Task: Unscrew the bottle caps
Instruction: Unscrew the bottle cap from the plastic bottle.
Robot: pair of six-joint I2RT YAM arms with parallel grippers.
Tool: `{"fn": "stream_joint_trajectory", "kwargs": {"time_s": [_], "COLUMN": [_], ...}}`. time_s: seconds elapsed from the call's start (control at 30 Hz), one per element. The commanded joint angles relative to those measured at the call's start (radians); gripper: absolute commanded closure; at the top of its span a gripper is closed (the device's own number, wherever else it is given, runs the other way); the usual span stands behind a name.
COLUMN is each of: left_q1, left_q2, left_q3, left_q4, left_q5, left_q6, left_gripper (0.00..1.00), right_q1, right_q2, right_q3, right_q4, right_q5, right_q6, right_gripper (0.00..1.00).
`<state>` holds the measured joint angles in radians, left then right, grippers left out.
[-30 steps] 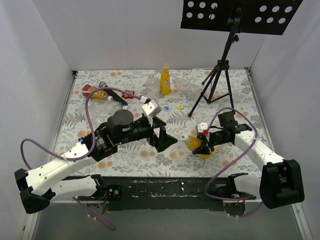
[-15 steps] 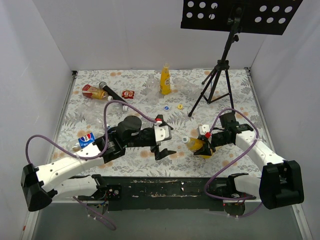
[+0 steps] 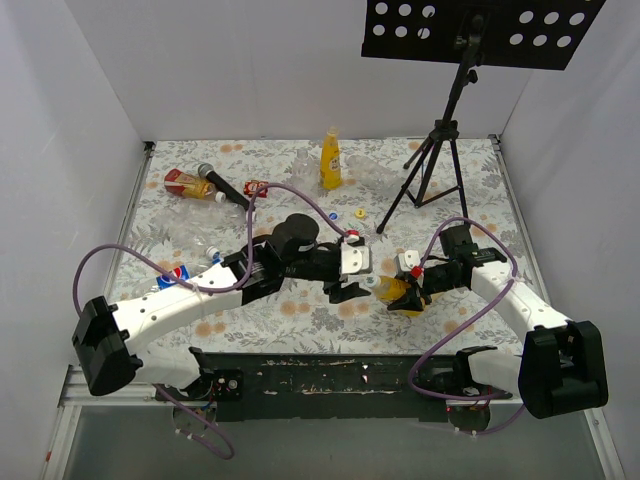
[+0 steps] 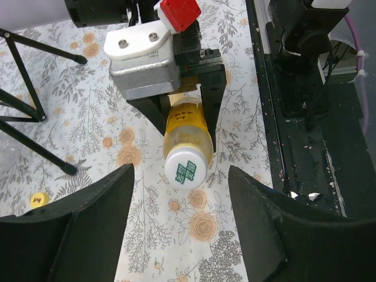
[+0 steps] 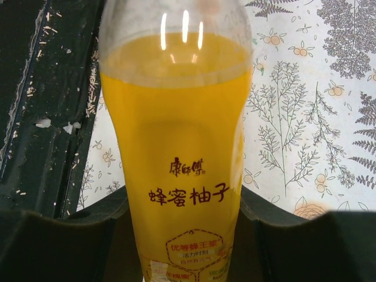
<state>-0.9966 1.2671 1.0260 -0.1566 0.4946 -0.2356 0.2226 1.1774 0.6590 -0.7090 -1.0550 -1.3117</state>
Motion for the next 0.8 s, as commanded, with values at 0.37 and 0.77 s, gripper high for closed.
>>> {"fn": "stream_joint_trajectory", "kwargs": {"time_s": [0.37, 0.77], "left_q1": [0.007, 0.007], "left_q2": [0.1, 0.1], "left_q3": [0.1, 0.135], "left_q4": [-0.066, -0.054], "left_q5": [0.071, -0.014], "left_q6": [0.019, -0.354], "left_gripper": [0.56, 1.0], "right_q1": [-0.005, -0.005], "right_q2": [-0.027, -0.019], "right_q3": [0.039, 0.037], "right_q4": [-0.012, -0.007], "right_q5": [-0.071, -0.06], "right_q6": [-0.014, -0.008], "right_gripper": [0.99, 0.99]}}
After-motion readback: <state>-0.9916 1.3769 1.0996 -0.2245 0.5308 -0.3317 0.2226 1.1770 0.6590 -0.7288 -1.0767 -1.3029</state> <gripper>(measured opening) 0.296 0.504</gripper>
